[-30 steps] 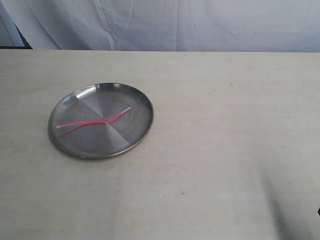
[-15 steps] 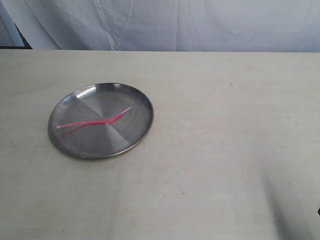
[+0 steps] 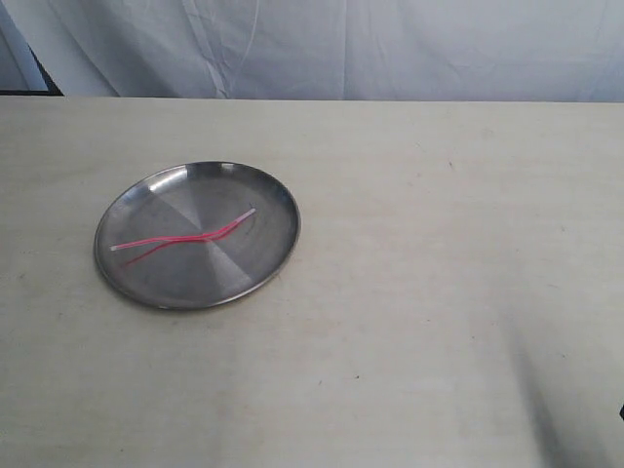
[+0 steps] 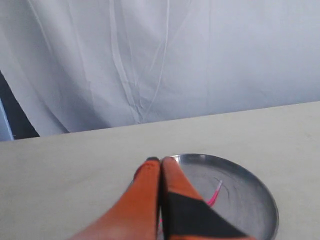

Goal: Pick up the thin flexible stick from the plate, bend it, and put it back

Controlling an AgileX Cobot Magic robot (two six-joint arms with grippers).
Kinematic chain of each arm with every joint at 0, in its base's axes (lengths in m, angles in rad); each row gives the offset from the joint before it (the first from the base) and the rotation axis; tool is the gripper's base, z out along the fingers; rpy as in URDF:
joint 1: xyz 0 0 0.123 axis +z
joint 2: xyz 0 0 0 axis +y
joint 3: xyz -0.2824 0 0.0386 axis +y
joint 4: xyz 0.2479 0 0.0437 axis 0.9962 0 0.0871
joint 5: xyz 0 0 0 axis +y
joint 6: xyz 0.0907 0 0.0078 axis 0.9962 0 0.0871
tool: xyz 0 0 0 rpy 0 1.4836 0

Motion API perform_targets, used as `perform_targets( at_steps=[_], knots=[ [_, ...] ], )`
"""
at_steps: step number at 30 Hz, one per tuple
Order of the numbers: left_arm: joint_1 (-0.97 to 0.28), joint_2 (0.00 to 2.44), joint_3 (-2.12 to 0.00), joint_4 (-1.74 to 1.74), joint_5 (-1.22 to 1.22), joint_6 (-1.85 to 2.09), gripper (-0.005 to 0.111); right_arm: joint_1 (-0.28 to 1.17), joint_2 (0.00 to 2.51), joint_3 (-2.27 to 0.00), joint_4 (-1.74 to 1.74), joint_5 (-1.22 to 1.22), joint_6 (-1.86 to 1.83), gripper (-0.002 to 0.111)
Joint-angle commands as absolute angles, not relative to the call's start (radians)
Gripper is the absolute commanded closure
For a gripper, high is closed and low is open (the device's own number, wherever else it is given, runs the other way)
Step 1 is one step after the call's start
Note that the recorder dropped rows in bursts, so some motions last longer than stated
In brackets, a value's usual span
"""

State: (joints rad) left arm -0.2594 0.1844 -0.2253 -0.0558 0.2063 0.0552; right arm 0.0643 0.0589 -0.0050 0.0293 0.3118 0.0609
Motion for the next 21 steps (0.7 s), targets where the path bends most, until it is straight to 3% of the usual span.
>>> perform_targets(
  at_steps=[1, 21],
  knots=[
    [-0.249, 0.125, -0.122, -0.063, 0.140, -0.034, 0.106, 0.059, 0.056, 0.000, 0.031, 0.303, 0.056, 0.109],
    [-0.249, 0.000, 0.000, -0.053, 0.198, -0.045, 0.106, 0.059, 0.056, 0.000, 0.031, 0.305, 0.056, 0.109]
  ],
)
